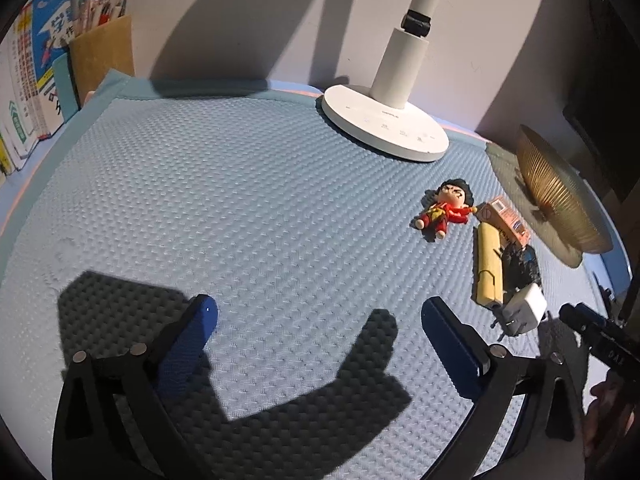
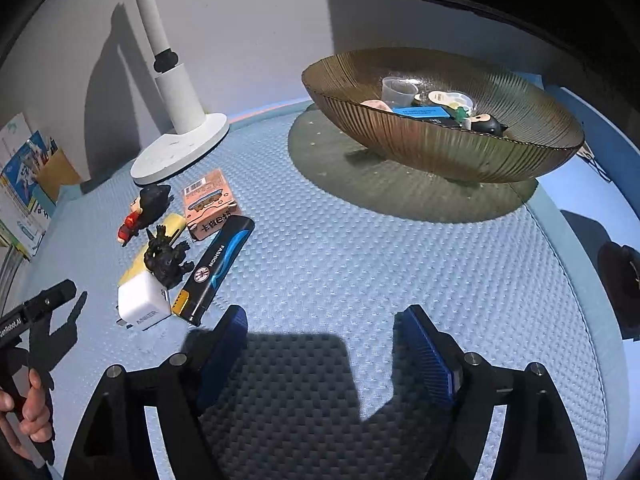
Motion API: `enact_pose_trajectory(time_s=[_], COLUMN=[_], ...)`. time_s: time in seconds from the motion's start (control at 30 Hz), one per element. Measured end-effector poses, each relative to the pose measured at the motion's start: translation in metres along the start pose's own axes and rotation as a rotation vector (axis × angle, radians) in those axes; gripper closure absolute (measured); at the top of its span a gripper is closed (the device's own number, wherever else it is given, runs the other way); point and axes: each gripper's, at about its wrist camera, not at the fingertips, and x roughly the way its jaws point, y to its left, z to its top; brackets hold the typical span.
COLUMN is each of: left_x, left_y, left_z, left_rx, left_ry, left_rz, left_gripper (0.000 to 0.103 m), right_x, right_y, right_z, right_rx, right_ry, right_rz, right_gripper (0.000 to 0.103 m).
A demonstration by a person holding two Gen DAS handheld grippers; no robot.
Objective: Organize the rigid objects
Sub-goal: 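Move both grippers back toward the remaining pile, then grasp the cartoon boy figurine with the left gripper while the right grasps the blue FASHION lighter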
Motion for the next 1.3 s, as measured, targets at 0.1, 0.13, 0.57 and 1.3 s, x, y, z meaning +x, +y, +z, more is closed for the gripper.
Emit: enact_pose_trajectory(time_s=[0.1, 0.13, 0.57, 1.3], left_x=[0.001, 0.002, 0.005, 0.078], left_y=[-0.002, -0.003, -0.015, -0.092], left_z=[0.000, 0.000, 0.011, 0.088], left_rx=[0.013, 0.017, 0.113, 0.354], left_ry=[0.004, 0.005, 0.094, 0.129], left_rz=[0.016, 0.019, -0.008, -0.227], left_gripper=[0.001, 0.001, 0.002, 0.044], right_x=[0.000, 0.000, -0.011, 0.030], right_y=[-0.001, -0.001, 0.005, 0.095], right_z=[0.000, -0.001, 0.001, 0.019], right_rx=[0.005, 0.005, 0.029, -0.103], right_ry=[0.002, 0.002, 0.002, 0.044], right_rz=[-0.010, -0.014, 0.006, -0.156], right_gripper=[0.020, 0.018, 0.024, 0.042])
